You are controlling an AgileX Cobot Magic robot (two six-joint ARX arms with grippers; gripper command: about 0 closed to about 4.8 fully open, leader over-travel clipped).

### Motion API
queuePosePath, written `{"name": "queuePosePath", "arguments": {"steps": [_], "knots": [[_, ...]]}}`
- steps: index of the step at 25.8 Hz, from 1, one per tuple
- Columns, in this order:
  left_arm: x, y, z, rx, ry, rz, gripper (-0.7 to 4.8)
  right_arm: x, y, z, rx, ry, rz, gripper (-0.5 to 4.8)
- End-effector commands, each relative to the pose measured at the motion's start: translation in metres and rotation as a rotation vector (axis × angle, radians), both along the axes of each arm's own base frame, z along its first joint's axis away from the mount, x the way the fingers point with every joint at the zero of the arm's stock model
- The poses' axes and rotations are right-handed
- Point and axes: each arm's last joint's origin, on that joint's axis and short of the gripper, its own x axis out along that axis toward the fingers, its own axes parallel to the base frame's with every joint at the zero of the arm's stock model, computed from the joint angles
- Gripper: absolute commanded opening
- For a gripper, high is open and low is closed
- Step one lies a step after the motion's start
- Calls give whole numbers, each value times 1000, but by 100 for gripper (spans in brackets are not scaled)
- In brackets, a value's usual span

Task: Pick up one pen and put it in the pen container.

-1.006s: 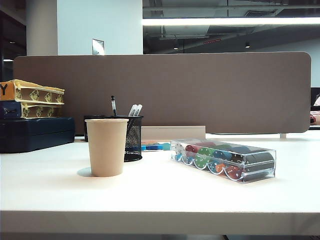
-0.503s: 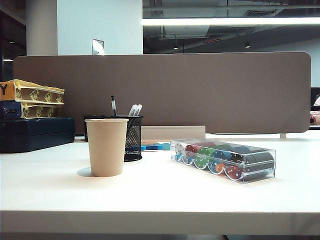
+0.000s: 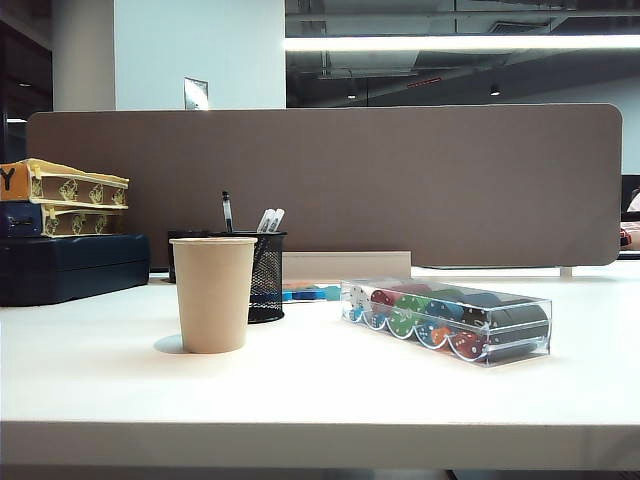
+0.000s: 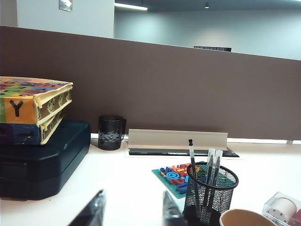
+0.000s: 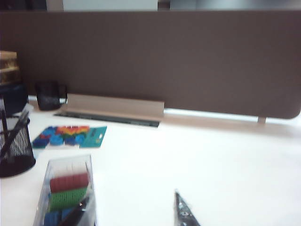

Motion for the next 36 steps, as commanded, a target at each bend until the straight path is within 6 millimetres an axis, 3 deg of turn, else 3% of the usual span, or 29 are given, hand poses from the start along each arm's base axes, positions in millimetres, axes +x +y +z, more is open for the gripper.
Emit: {"name": "queuePosePath", "arguments": {"steps": [1, 21, 26, 32, 34, 36], "knots": [[0, 0, -1, 4, 13, -3, 152, 1, 0, -4, -3, 34, 1, 211], [3, 0, -13, 22, 144, -2, 152, 1, 0, -14, -14, 129, 0, 210], [3, 0, -13, 21, 144, -2, 91, 1, 0, -14, -14, 130, 0, 90], [3, 0, -14, 23, 154, -2, 74, 1, 0, -15, -16, 145, 1, 77], [3, 0, -15, 24, 163, -2, 74, 1, 0, -17, -18, 160, 1, 35], [3, 0, -16, 25, 170, -2, 62, 1, 0, -17, -19, 168, 1, 35]]}}
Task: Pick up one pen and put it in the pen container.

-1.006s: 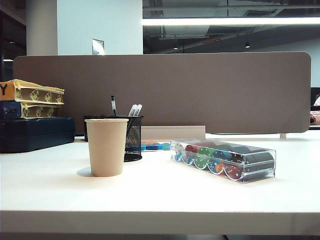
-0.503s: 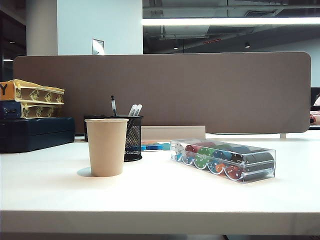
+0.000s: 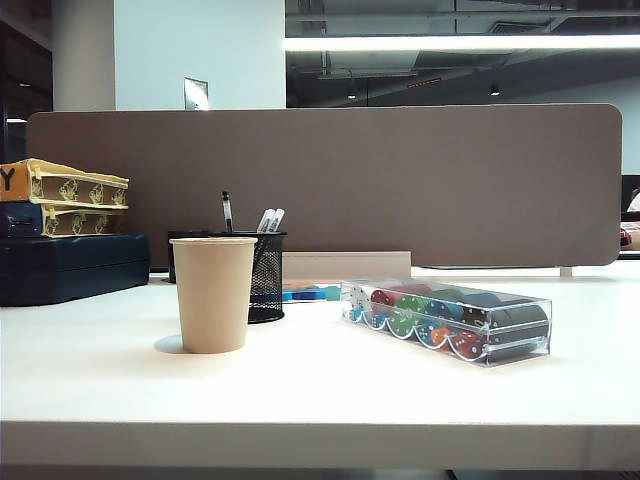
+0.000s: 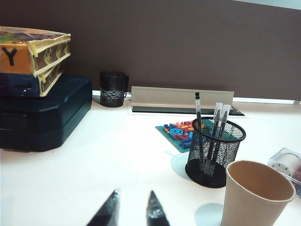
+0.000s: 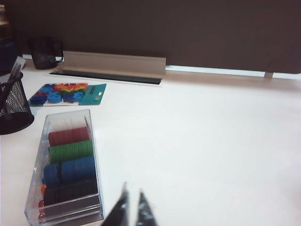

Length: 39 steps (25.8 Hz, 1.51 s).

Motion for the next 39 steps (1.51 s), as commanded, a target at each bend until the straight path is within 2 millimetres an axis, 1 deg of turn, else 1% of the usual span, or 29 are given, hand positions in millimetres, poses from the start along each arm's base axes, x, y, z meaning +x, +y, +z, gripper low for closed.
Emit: {"name": "queuePosePath", "arguments": {"steps": [1, 4, 5, 8, 12, 13, 14, 20, 39], "knots": [[0, 0, 0, 2, 5, -2, 46, 0, 0, -2, 1, 4, 1, 35], [0, 0, -1, 4, 19, -2, 17, 0, 0, -3, -1, 14, 0, 34], [0, 0, -2, 4, 23, -2, 17, 0, 0, -3, -1, 17, 1, 30], [0, 0, -3, 6, 38, -3, 17, 0, 0, -5, -3, 36, 0, -6], [0, 0, -4, 8, 50, -3, 15, 0, 0, -7, -6, 61, 0, -6], [0, 0, -4, 8, 53, -3, 10, 0, 0, -8, -7, 67, 1, -6], [0, 0, -5, 9, 56, -3, -8, 0, 0, -8, -7, 71, 1, -6], [0, 0, -8, 13, 85, -3, -8, 0, 0, -10, -9, 90, 0, -6], [0, 0, -8, 13, 86, -3, -6, 0, 0, -10, -9, 90, 1, -6]]}}
